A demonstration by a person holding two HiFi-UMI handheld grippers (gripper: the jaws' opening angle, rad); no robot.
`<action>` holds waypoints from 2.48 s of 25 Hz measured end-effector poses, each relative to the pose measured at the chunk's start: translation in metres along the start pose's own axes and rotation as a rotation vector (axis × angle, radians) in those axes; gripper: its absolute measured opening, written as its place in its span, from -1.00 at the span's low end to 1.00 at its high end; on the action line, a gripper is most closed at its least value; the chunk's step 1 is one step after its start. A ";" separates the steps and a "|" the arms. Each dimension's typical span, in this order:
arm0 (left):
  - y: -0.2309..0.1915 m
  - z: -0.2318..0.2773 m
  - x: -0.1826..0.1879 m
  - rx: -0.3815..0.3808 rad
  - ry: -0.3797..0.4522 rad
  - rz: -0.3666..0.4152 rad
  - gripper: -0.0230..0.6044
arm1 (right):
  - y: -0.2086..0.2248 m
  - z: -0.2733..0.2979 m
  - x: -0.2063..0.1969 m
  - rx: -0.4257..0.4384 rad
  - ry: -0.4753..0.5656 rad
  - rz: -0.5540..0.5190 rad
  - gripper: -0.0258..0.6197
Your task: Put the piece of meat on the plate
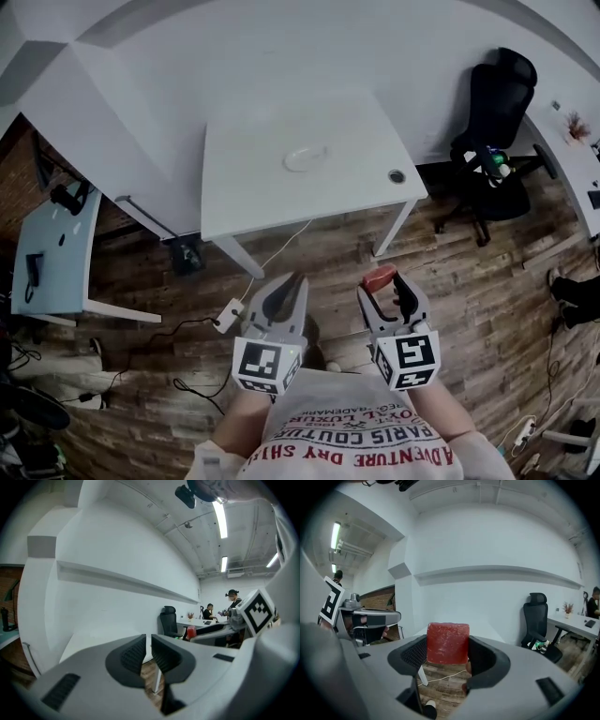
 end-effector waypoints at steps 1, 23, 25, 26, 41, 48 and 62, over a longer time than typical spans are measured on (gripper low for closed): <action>-0.003 0.007 -0.002 -0.001 -0.005 -0.006 -0.81 | 0.003 0.006 0.000 -0.001 -0.003 0.000 -0.06; -0.187 0.253 0.025 -0.036 0.025 -0.049 -0.81 | 0.086 0.267 0.100 -0.053 -0.037 -0.020 -0.06; -0.205 0.271 0.024 -0.028 0.021 -0.053 -0.81 | 0.089 0.294 0.107 -0.041 -0.049 -0.012 -0.06; -0.213 0.278 0.023 -0.024 0.018 -0.056 -0.81 | 0.091 0.306 0.109 -0.035 -0.054 -0.006 -0.06; -0.257 0.329 -0.001 0.168 -0.078 -0.127 -0.81 | 0.104 0.417 0.114 0.194 -0.198 -0.045 -0.06; -0.259 0.339 -0.031 0.272 -0.177 -0.192 -0.81 | 0.107 0.472 0.088 0.299 -0.370 -0.076 -0.06; -0.264 0.333 -0.111 0.393 -0.363 -0.338 -0.87 | 0.091 0.555 -0.003 0.387 -0.667 -0.185 -0.06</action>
Point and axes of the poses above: the fingertips, and each gripper's own axes: z forward along the fingers, y to its right, x out of its top, the point moved 6 cm from there along -z, backward along the fingers, and after that the axes turned 6 degrees about z, right-handed, at the moved point
